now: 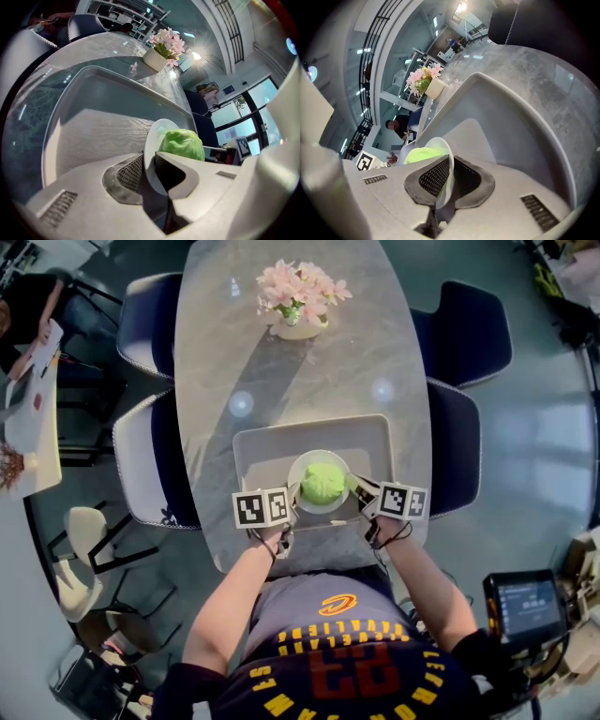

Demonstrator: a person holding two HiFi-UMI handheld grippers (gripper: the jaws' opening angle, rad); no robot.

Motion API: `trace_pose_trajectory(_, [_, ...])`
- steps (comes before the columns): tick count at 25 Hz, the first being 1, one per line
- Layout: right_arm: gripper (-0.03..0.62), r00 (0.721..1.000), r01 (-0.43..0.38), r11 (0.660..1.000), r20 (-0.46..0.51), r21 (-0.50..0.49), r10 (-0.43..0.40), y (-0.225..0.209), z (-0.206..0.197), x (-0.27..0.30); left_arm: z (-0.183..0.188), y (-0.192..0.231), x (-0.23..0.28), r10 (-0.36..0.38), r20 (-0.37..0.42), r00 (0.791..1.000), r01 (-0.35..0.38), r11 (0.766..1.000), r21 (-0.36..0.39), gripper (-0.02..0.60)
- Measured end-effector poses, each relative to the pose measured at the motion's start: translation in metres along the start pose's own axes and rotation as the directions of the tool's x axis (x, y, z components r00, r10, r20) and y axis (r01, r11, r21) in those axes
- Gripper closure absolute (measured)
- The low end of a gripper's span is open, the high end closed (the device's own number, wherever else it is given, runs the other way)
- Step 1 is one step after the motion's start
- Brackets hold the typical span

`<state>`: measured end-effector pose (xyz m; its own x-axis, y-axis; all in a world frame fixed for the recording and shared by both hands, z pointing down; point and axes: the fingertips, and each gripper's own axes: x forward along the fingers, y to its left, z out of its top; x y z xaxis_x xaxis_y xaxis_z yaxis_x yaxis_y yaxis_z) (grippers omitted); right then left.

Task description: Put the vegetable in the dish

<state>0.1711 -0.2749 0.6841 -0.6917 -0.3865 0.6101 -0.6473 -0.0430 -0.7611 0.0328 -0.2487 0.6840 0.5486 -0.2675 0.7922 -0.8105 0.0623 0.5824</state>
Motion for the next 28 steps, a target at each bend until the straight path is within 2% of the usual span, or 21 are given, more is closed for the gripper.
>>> trace_pose_trajectory(7, [0.577, 1.000, -0.003, 1.000, 0.026, -0.010, 0.003, 0.001, 0.003, 0.000, 0.000, 0.001, 0.000, 0.076, -0.012, 0.997, -0.075, 0.996, 0.051, 0.511])
trace_pose_trajectory(11, [0.577, 0.999, 0.013, 1.000, 0.052, -0.014, -0.012, 0.000, 0.005, -0.002, 0.000, 0.002, 0.001, 0.131, -0.017, 0.991, -0.128, 0.986, 0.109, 0.511])
trace_pose_trajectory(15, [0.577, 0.997, 0.036, 0.999, 0.063, -0.013, -0.035, -0.001, 0.006, -0.005, 0.001, 0.003, -0.003, 0.152, 0.010, 0.988, -0.152, 0.982, 0.115, 0.511])
trace_pose_trajectory(18, [0.577, 0.996, 0.018, 0.999, 0.084, 0.029, -0.020, -0.002, 0.008, -0.006, 0.008, 0.005, -0.008, 0.122, 0.059, 0.991, -0.126, 0.989, 0.074, 0.511])
trace_pose_trajectory(23, [0.577, 0.992, 0.002, 0.997, 0.123, 0.071, -0.011, -0.007, 0.009, -0.011, 0.011, 0.012, -0.016, 0.065, 0.094, 0.993, -0.066, 0.998, 0.011, 0.511])
trace_pose_trajectory(28, [0.577, 0.972, -0.033, 0.996, 0.235, 0.081, 0.013, -0.003, 0.027, -0.033, 0.015, 0.010, -0.035, 0.027, 0.167, 0.986, -0.024, 0.999, -0.022, 0.512])
